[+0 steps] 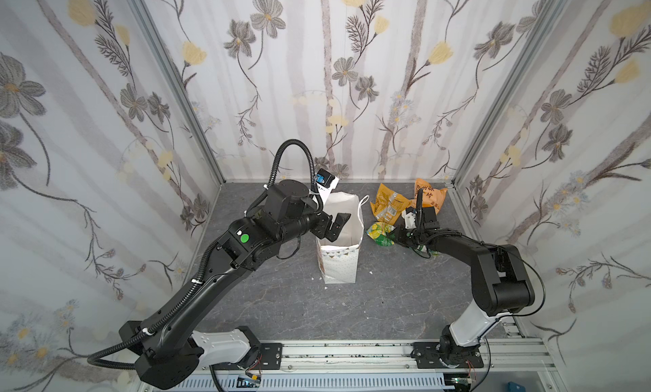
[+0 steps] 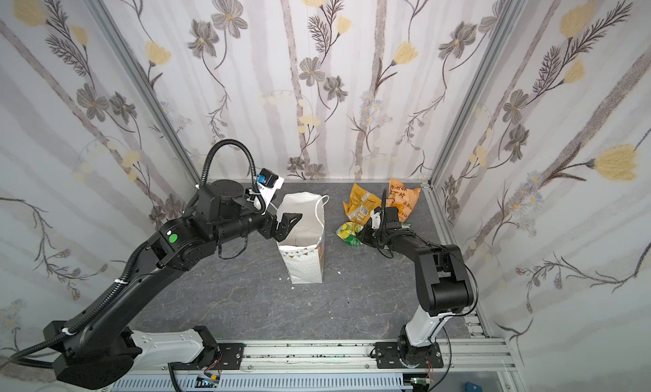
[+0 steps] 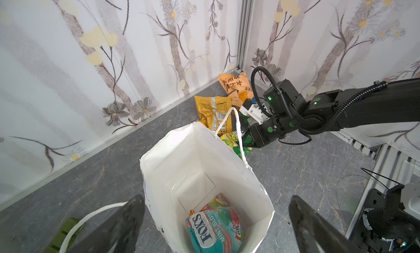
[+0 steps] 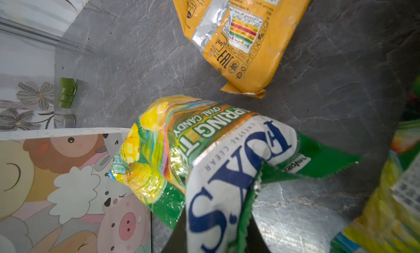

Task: Take the snacks out of the paper bag
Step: Place the snack at the top-right of the table.

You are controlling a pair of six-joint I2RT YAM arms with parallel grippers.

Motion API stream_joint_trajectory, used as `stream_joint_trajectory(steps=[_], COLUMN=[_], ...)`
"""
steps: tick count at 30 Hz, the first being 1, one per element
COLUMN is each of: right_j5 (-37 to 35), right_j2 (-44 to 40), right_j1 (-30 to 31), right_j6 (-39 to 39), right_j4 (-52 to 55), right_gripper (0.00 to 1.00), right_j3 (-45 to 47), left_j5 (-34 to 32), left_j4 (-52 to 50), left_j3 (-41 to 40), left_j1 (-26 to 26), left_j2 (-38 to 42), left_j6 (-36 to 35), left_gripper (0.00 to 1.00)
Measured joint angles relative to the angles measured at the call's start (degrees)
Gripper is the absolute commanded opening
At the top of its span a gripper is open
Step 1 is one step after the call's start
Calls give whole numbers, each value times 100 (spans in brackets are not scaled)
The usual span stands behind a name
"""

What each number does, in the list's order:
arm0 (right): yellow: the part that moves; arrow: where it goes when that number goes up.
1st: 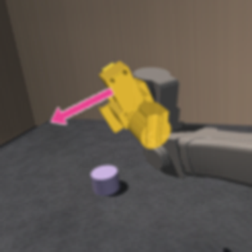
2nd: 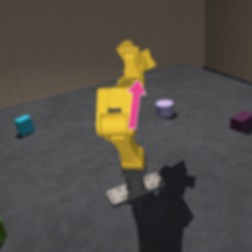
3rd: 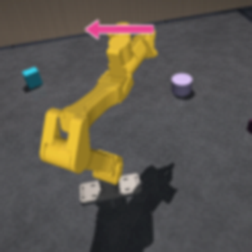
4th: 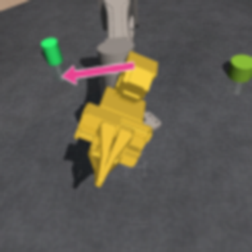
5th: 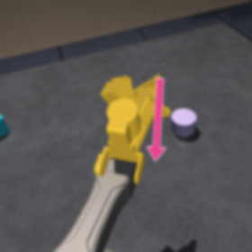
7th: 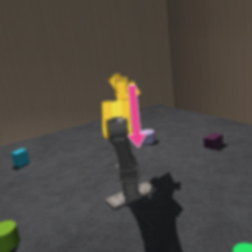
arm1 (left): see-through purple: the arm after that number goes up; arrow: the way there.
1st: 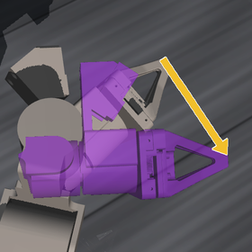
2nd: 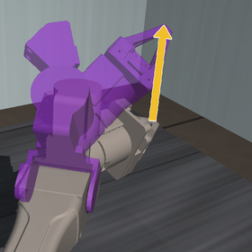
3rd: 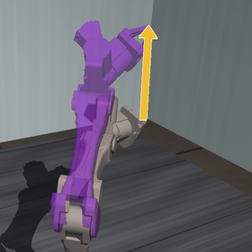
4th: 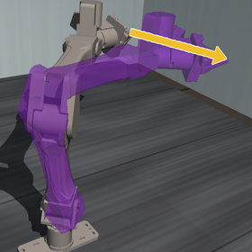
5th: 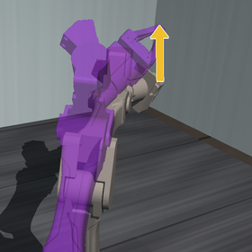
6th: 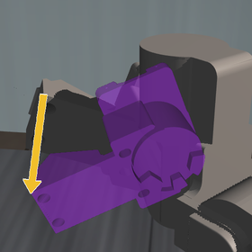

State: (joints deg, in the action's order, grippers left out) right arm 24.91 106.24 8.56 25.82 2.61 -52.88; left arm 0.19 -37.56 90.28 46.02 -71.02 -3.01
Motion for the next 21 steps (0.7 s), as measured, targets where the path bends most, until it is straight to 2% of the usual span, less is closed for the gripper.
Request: stream_joint_trajectory(steps=[10, 14, 21], right_j5=[-203, -372, -597], right_j2=[-249, -483, -1012], right_j1=[0, 0, 0], right_j6=[-111, -192, -236], right_j4=[-35, 35, 330], right_gripper=[69, 75, 77], right_j3=[31, 37, -13], left_j5=[-20, -22, -61], left_j4=[7, 11, 31], left_j3=[-74, -105, -107], left_j1=[0, 2, 0], left_j2=[59, 107, 122], left_j6=[0, 0, 2], left_gripper=[100, 100, 100])
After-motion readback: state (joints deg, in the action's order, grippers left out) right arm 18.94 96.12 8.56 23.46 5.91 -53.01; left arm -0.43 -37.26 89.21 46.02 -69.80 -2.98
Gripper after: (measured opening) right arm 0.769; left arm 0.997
